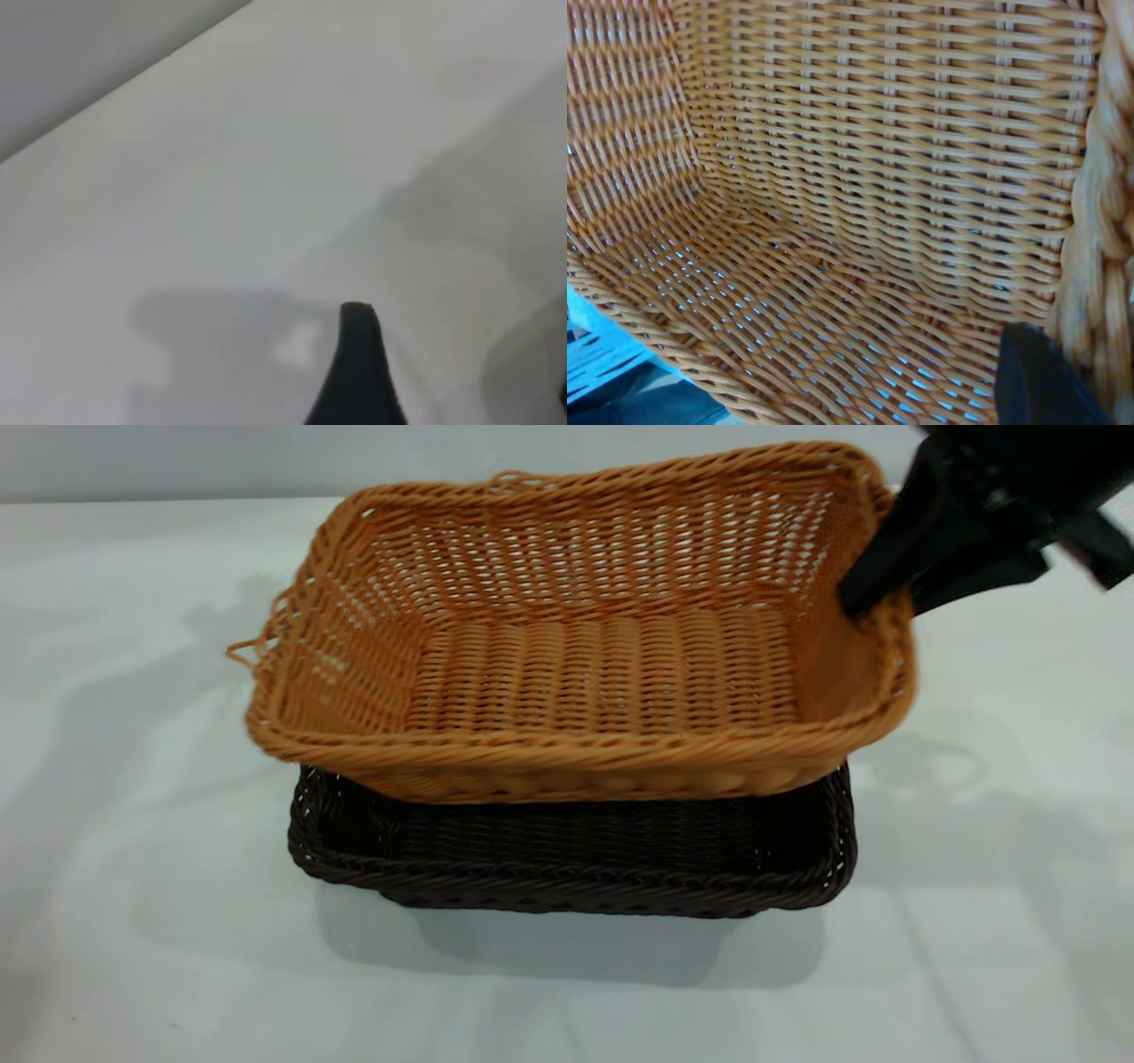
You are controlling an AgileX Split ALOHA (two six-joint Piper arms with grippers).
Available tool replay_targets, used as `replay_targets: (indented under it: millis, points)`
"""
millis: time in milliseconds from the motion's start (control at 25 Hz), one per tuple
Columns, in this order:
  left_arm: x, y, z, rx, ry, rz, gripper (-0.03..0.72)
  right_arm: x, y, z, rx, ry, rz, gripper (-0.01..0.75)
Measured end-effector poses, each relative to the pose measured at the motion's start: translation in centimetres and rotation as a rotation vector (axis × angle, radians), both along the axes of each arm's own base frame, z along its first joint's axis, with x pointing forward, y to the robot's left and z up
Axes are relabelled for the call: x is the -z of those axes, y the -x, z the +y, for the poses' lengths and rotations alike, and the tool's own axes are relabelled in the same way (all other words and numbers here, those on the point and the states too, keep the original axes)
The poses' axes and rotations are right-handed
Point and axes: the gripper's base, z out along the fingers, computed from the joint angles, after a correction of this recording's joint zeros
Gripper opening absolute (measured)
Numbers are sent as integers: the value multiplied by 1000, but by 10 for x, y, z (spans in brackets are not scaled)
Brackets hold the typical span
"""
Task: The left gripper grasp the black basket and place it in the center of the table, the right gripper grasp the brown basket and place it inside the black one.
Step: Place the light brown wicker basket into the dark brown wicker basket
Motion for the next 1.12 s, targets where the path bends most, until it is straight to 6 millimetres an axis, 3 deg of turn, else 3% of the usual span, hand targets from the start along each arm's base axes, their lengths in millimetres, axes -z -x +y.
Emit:
replay_targets:
  millis: [200,560,680,920,1040,1120]
  points:
    - [0,0,0,0,0,0,521,8,1,18,8,0,-2,69]
    - [0,0,0,1,0,0,521,29,9,14,92,25,73,102]
    - [0,0,0,1,0,0,521,29,9,14,93,21,71,195]
    - [-3,1,0,1,0,-7,521,26,10,16,6,0,43,500]
    - [-20,5,0,-1,3,-36,521,14,5,17,-35,-22,-5,591]
    - [-40,11,0,-5,12,-69,521,-2,1,17,-51,-24,-63,609]
